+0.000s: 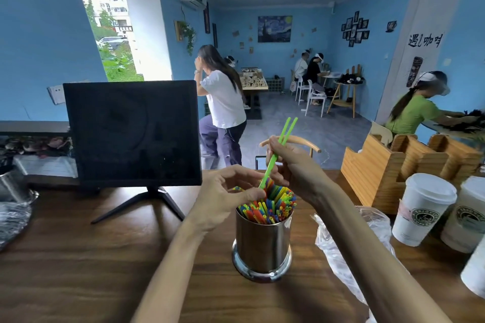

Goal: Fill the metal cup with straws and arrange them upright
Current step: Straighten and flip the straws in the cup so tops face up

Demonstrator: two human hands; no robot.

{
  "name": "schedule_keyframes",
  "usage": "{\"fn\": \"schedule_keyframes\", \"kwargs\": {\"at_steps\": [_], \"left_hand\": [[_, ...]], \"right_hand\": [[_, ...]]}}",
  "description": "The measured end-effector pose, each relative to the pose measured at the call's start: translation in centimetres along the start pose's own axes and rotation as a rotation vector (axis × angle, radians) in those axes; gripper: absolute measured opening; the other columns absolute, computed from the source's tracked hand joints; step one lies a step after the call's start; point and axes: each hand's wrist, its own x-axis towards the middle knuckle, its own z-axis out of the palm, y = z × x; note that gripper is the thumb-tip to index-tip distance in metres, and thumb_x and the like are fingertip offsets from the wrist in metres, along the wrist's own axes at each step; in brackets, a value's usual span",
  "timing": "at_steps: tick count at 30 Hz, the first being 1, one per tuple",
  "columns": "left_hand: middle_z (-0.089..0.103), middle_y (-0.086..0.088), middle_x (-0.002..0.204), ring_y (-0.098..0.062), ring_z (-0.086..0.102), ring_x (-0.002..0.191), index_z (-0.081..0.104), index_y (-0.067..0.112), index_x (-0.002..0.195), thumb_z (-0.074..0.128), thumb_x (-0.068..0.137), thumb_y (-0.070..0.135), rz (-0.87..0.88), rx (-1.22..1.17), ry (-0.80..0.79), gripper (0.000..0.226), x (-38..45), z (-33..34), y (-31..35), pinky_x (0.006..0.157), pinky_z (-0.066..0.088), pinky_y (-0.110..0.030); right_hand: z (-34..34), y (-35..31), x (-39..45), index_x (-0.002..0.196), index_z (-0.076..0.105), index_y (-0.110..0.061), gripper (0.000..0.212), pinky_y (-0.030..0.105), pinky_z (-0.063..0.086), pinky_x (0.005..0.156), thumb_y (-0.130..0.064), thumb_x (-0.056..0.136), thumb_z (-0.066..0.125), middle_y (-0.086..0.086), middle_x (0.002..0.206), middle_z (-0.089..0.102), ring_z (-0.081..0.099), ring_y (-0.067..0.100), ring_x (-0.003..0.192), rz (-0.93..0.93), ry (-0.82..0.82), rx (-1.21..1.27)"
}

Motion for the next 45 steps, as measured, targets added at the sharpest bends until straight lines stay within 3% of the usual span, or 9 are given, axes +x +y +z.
{"fn": "schedule_keyframes", "kwargs": {"at_steps": [4,8,12,16,24,29,35,40,45], "left_hand": [[0.073,0.001,0.084,-0.012,0.064,0.08,0.077,0.027,0.097,0.09,0.064,0.023,0.033,0.101,0.019,0.036,0.3,-0.2,-0.5,0.071,0.052,-0.023],[0.068,0.002,0.081,-0.019,0.053,0.068,0.073,0.033,0.092,0.096,0.059,0.043,-0.011,0.27,-0.044,0.041,-0.9,-1.4,-1.8,0.064,0.046,-0.033],[0.071,0.014,0.088,-0.015,0.062,0.076,0.077,0.039,0.092,0.094,0.062,0.046,-0.041,0.547,-0.14,0.034,-1.5,-0.8,-2.3,0.073,0.054,-0.039],[0.07,0.022,0.08,-0.006,0.049,0.063,0.08,0.038,0.084,0.09,0.072,0.035,0.002,0.585,-0.058,0.016,-1.2,-0.3,-2.8,0.062,0.043,-0.028],[0.063,0.031,0.078,0.009,0.053,0.072,0.081,0.033,0.101,0.082,0.085,0.022,0.136,0.593,0.141,0.02,-0.8,-0.1,-1.8,0.066,0.037,-0.005],[0.069,0.018,0.086,0.0,0.052,0.068,0.081,0.028,0.104,0.078,0.088,0.015,0.226,0.527,0.194,0.021,-0.1,-0.4,-1.0,0.065,0.038,-0.011],[0.071,0.014,0.085,-0.005,0.058,0.069,0.081,0.028,0.099,0.077,0.088,0.017,0.241,0.445,0.256,0.017,0.7,-0.6,-0.8,0.063,0.041,-0.014],[0.076,0.019,0.08,-0.001,0.07,0.073,0.083,0.027,0.093,0.082,0.084,0.022,0.181,0.425,0.327,0.01,0.9,-0.5,-1.2,0.066,0.05,-0.014],[0.075,0.014,0.086,-0.003,0.069,0.075,0.082,0.026,0.098,0.082,0.084,0.019,0.244,0.498,0.431,0.016,1.4,-0.1,-2.0,0.068,0.052,-0.014]], "right_hand": [[-0.3,-0.3,-0.1,0.101,0.049,-0.013,0.034,0.02,0.028,0.042,-0.047,0.099,0.054,0.006,0.06,0.041,0.038,0.012,0.043,0.017,0.047,-0.113],[-2.0,-0.3,0.7,0.093,0.051,-0.002,0.048,0.026,0.031,0.049,-0.047,0.105,0.043,-0.004,0.058,0.039,0.036,0.008,0.048,-0.195,0.286,-0.593],[-2.2,1.3,1.0,0.095,0.066,-0.011,0.042,0.04,0.049,0.067,-0.049,0.103,0.047,-0.002,0.069,0.061,0.059,0.015,0.064,-0.14,0.163,-1.087],[-2.2,3.0,0.5,0.077,0.066,-0.026,0.031,0.031,0.048,0.064,-0.052,0.095,0.061,-0.006,0.073,0.065,0.061,0.012,0.071,0.021,0.036,-1.321],[-2.0,2.1,0.2,0.1,0.065,-0.024,0.015,0.027,0.035,0.056,-0.037,0.093,0.069,-0.003,0.062,0.052,0.046,0.006,0.053,-0.244,0.26,-1.128],[-2.0,2.1,-0.1,0.107,0.066,-0.028,0.013,0.02,0.036,0.054,-0.03,0.095,0.069,-0.008,0.068,0.054,0.048,0.006,0.057,-0.425,0.398,-0.984],[-2.4,2.8,0.3,0.103,0.078,-0.017,0.031,0.034,0.053,0.075,-0.041,0.1,0.059,0.002,0.096,0.076,0.066,0.013,0.085,-0.098,0.162,-1.315],[-1.6,3.1,-0.7,0.109,0.076,-0.024,0.025,0.022,0.044,0.07,-0.04,0.101,0.058,-0.013,0.09,0.069,0.059,-0.001,0.078,-0.248,0.212,-1.127],[-0.9,3.6,-1.9,0.093,0.072,-0.041,0.006,0.013,0.041,0.074,-0.036,0.094,0.069,-0.022,0.086,0.069,0.061,-0.004,0.083,-0.274,-0.004,-0.872]]}}
